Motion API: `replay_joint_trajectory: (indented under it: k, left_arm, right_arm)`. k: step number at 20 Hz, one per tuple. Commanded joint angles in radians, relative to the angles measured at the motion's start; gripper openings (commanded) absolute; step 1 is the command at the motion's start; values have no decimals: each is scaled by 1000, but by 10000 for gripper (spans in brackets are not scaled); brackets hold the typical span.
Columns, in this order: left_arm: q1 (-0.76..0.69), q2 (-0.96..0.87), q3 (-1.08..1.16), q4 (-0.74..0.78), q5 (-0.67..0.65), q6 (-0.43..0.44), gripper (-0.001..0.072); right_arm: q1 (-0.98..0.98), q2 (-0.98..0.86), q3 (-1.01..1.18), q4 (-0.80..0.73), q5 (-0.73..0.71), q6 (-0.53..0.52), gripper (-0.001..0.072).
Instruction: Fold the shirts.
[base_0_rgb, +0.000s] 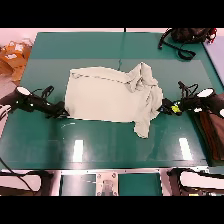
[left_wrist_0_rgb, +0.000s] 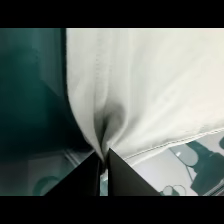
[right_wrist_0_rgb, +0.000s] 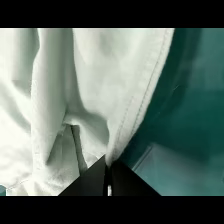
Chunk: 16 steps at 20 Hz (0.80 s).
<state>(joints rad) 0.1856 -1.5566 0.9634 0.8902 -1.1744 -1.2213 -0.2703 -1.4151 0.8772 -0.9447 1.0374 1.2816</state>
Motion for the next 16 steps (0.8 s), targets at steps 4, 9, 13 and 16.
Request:
replay_joint_trajectory:
  k: [4,9,13,16]
  left_arm:
    - [1,5,105,64,-101,-9,21]
    - [1,60,252,64,-248,-10,19]
    - [1,243,573,64,-278,-29,20]
    - [1,385,861,61,-265,-31,21]
  right_arm:
    - [1,1,5,3,19,5,13]
    - [0,95,200,82,113,6,11]
    - [-1,280,520,97,138,51,12]
    - [-19,418,739,96,106,91,13]
